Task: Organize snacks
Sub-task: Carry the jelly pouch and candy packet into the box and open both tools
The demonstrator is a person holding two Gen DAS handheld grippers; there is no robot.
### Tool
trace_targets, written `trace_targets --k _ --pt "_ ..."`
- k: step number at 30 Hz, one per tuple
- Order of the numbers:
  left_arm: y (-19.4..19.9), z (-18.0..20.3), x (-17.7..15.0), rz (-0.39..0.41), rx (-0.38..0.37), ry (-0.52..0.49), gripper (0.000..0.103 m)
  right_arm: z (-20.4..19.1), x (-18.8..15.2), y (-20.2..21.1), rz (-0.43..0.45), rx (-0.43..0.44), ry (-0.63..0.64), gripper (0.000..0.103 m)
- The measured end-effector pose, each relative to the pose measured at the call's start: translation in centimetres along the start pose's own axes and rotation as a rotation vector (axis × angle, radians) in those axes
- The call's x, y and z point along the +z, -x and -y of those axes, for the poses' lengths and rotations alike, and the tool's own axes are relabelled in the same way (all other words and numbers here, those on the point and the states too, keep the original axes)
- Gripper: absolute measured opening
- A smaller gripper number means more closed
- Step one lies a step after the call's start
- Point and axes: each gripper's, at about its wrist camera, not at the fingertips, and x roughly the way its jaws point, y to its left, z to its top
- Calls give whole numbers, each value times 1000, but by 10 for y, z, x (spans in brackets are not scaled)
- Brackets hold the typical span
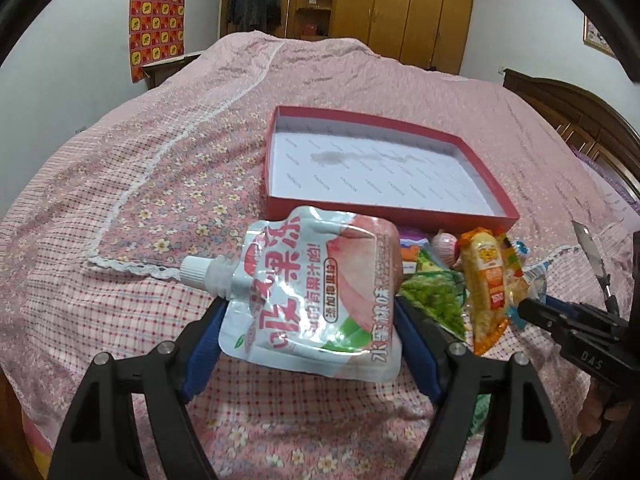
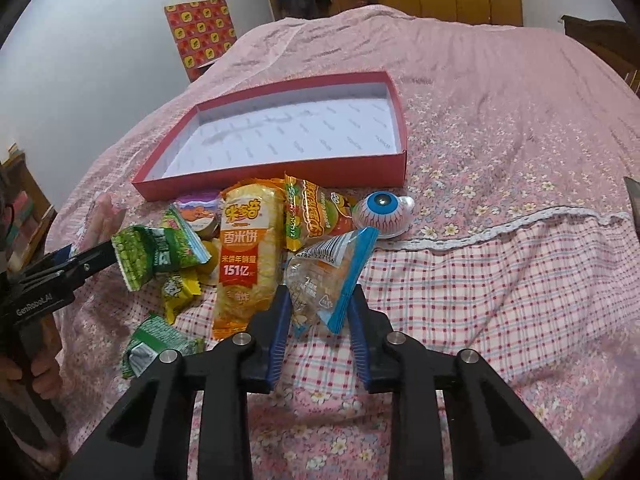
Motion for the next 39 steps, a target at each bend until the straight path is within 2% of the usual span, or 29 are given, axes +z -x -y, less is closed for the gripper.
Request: trace_targets --k 12,20,28,39 --pt "43 9 -2 62 -18 -14 82 -11 -7 46 67 13 11 25" --pt "59 13 1 42 -48 -2 82 -26 -9 73 97 31 25 25" --pt "51 19 12 18 -85 -8 82 -42 0 74 97 31 91 25" --pt "34 26 44 30 -62 -42 83 -42 30 58 89 60 117 25"
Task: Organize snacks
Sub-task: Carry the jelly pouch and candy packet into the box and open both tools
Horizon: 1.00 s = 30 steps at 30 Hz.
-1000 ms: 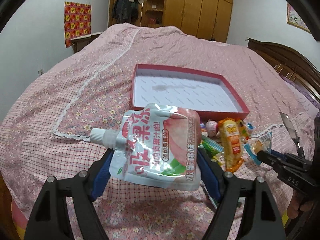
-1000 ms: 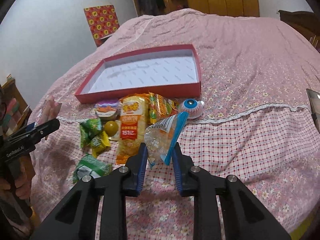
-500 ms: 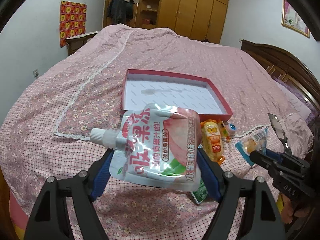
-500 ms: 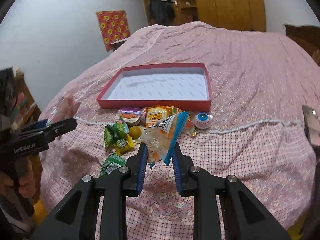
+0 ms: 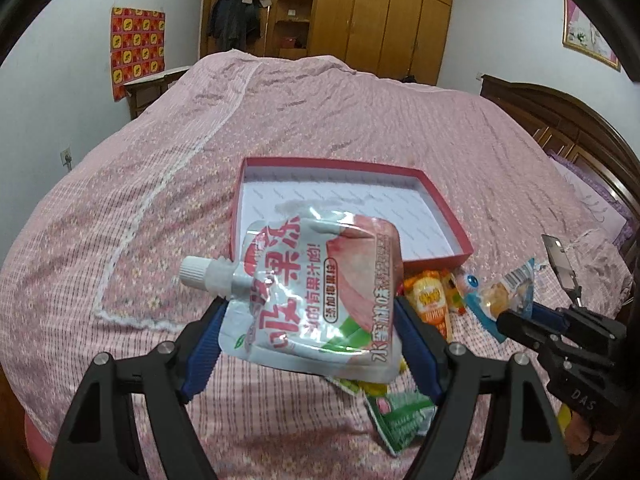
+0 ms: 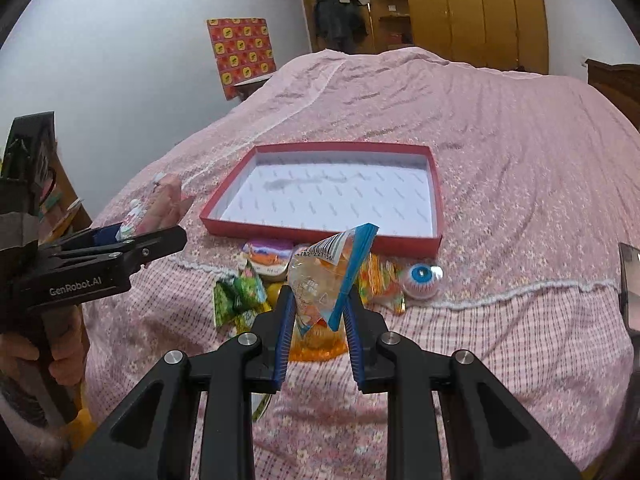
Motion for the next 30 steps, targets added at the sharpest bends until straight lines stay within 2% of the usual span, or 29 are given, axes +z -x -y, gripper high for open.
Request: trace_targets --k 6,16,30 --pt "-17 5 18 23 10 -31 83 5 19 -16 -12 -18 24 25" --pt "-65 2 44 -28 -2 -5 83 26 43 -48 -38 -21 -17 25" --pt "-105 9 77 -74 6 -15 83 41 79 -86 -53 -7 -57 25"
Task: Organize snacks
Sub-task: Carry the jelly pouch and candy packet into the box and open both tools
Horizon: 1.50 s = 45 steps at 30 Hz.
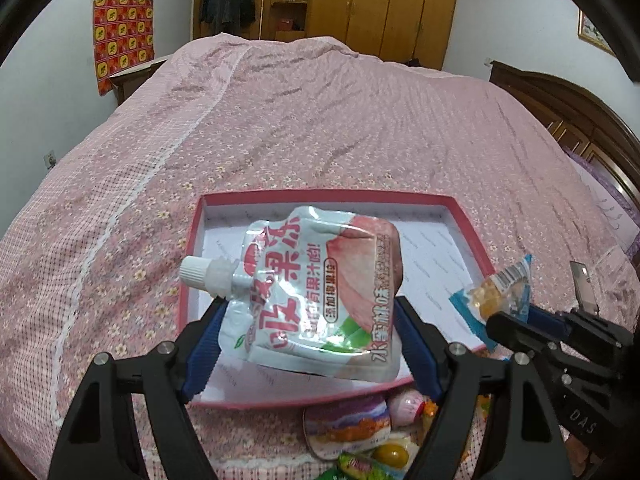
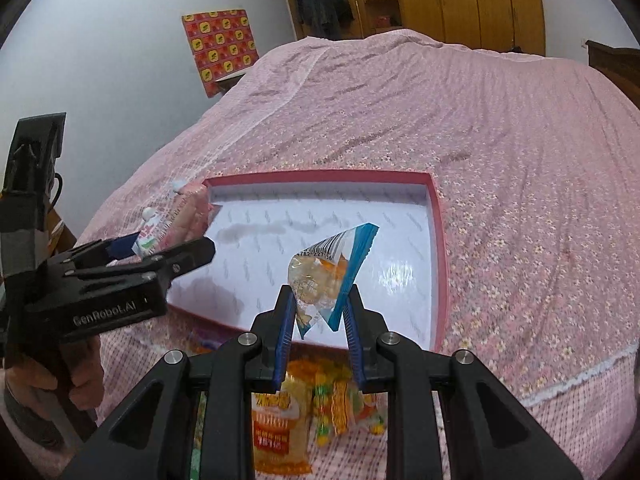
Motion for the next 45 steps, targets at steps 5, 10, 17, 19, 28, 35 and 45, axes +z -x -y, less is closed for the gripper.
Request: trace_targets --k 5,10,17,19,28,35,45 --pt "-16 -1 4 -25 13 -10 83 6 9 -13 2 10 -2 25" --pt "-35 -9 8 -48 52 3 83 17 18 -29 -6 25 -36 25" --pt "-61 -14 12 -88 73 3 83 25 30 -53 -19 37 -46 25" --pt "-67 -18 12 -93 74 16 83 25 29 -61 -18 36 -41 25" --pt "-81 -24 18 -73 102 27 84 35 34 -87 -40 49 -66 25" --pt "-83 -22 21 -62 59 12 88 35 34 -99 -50 23 -54 27" --pt "-64 -16 19 -35 86 -36 88 33 37 -88 8 8 -36 60"
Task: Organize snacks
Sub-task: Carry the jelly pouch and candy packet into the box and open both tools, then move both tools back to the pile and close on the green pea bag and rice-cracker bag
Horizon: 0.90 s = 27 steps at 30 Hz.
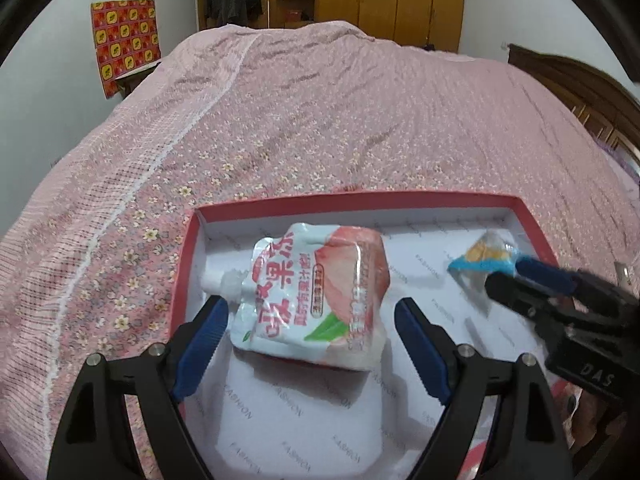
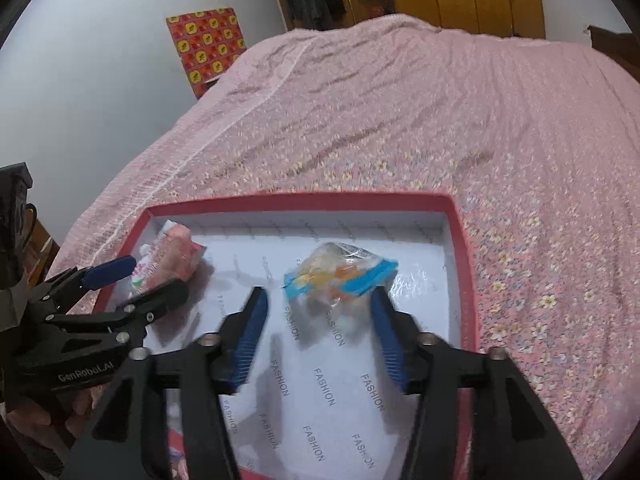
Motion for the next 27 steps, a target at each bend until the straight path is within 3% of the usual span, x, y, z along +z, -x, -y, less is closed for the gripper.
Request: trace_targets --k 14,27 --pt "45 2 -16 12 -14 -9 88 -8 -15 51 50 21 -5 62" --pt "97 6 -55 33 -22 -22 88 -10 -51 97 16 7 -59 62"
